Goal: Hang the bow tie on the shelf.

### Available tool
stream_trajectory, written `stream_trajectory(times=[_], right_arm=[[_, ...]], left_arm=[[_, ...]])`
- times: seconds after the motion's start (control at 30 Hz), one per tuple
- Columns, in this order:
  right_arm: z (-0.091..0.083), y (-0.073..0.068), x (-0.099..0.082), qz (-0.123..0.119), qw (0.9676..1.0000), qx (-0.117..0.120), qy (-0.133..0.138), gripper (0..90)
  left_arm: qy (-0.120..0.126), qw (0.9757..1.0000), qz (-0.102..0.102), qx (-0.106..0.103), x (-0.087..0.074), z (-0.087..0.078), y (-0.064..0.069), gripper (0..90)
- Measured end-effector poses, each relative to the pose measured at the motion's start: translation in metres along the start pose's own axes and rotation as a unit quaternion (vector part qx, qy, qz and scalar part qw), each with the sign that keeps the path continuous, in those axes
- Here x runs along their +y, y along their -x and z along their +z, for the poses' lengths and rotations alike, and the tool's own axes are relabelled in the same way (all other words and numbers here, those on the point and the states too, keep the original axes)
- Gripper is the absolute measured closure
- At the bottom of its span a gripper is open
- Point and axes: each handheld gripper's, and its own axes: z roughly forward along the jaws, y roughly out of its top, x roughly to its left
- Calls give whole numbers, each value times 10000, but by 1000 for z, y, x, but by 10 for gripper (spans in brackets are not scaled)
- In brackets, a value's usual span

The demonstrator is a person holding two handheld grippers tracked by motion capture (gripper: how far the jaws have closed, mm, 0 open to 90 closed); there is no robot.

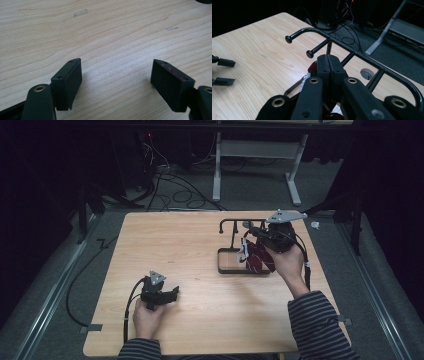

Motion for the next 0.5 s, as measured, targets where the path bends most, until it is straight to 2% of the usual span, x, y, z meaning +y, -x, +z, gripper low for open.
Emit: stream_trajectory(times=[0.5], right_arm=[[11, 5, 2, 130, 9999, -70, 2, 900]], left_arm=[[4, 10000, -11, -5, 0, 0, 0, 256]])
